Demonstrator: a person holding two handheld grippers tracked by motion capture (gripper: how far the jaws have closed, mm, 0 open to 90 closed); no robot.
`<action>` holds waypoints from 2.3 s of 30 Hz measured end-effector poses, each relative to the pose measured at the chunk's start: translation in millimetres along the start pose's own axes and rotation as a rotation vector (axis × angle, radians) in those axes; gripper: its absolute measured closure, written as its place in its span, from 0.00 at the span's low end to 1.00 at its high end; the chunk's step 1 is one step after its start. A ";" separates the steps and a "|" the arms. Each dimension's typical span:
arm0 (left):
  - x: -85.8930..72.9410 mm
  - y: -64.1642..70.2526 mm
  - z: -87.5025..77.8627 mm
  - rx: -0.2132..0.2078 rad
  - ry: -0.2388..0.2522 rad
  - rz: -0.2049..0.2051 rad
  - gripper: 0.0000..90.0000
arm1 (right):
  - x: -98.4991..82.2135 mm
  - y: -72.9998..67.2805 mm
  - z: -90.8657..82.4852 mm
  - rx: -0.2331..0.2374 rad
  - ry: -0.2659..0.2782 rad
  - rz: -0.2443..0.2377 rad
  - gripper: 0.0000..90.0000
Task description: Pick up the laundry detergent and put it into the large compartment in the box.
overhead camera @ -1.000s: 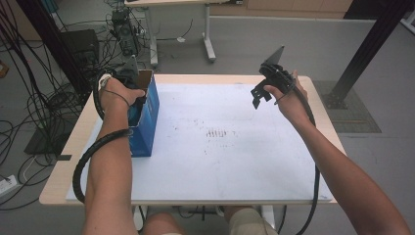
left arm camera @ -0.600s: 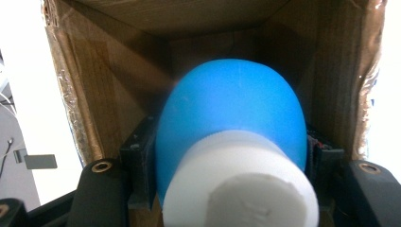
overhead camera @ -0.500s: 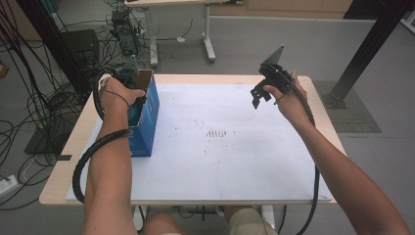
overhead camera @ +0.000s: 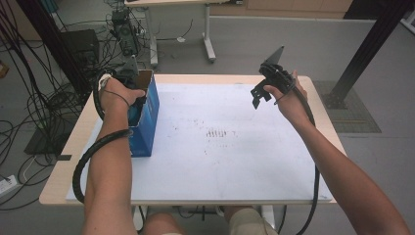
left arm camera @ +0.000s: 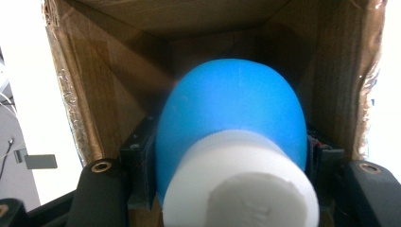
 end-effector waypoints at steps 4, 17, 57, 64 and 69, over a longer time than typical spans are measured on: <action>-0.1 -0.1 0.0 0.000 0.002 -0.001 0.41 | -0.3 0.4 -0.5 0.001 0.001 0.000 0.06; -4.7 -1.1 -13.0 0.004 0.035 -0.003 0.35 | -0.2 -1.2 -2.0 -0.001 0.004 -0.002 0.06; -54.8 86.3 -101.8 -0.042 0.159 0.610 0.19 | 8.5 2.8 -0.9 0.009 -0.013 0.028 0.06; -64.6 116.4 -105.1 -0.042 0.180 0.791 0.17 | 10.4 3.6 0.8 0.013 -0.019 0.030 0.06; -79.8 139.4 -110.5 -0.037 0.239 0.984 0.14 | 12.6 4.7 2.5 0.016 -0.026 0.034 0.06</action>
Point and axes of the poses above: each handheld gripper's, and its own axes: z roughly forward along the jaws, x roughly out of its top, y roughly to its right, the point moved 5 cm from there along z, roughly forward along the jaws, and after that the axes turned 4 degrees about -z, right-handed, at the moved point
